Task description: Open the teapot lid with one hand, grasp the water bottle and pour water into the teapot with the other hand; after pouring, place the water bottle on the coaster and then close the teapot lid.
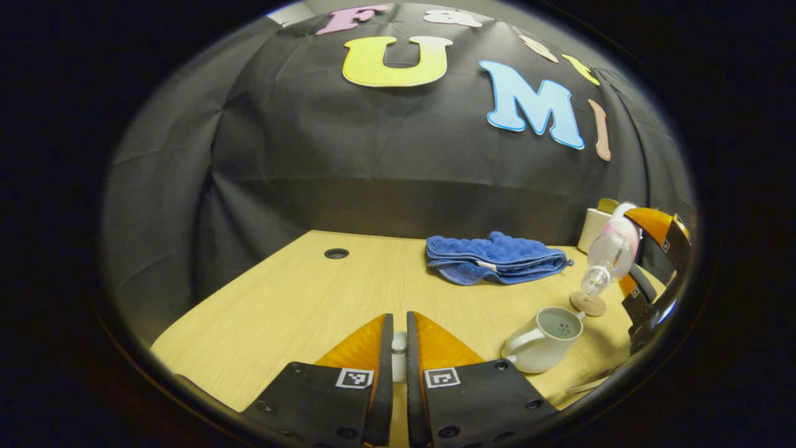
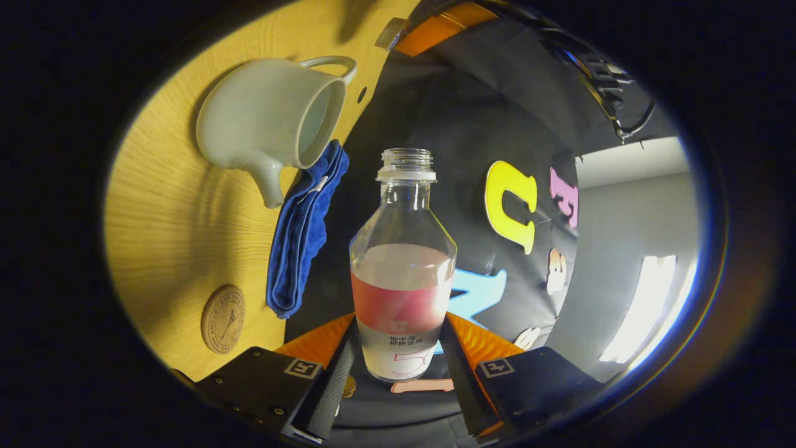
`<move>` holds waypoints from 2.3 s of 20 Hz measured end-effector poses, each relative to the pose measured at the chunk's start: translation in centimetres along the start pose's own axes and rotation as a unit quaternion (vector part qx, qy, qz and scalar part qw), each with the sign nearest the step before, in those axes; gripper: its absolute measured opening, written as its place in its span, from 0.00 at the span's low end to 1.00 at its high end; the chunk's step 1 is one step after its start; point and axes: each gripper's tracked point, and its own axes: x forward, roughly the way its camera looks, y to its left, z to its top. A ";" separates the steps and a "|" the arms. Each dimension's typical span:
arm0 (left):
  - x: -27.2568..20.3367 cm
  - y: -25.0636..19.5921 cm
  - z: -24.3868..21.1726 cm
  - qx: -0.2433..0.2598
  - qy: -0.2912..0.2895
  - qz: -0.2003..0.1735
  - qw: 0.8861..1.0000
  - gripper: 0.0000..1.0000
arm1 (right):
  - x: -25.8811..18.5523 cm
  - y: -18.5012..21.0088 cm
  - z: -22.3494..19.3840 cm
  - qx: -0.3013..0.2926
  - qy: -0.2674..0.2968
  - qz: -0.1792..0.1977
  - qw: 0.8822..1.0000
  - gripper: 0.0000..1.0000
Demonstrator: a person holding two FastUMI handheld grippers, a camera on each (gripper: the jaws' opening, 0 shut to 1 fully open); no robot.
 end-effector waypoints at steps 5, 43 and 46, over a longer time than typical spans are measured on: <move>0.1 -0.2 -0.3 0.000 0.003 -0.003 1.000 0.17 | -0.5 1.9 -0.5 0.167 0.022 0.060 0.984 0.77; 0.4 -0.4 -0.8 0.005 0.008 0.000 1.000 0.17 | 2.9 7.5 -3.6 0.762 0.172 0.165 0.602 0.90; 0.3 -0.8 -0.6 0.007 0.005 -0.005 1.000 0.17 | 2.6 6.5 -3.7 0.764 0.164 0.154 0.605 0.94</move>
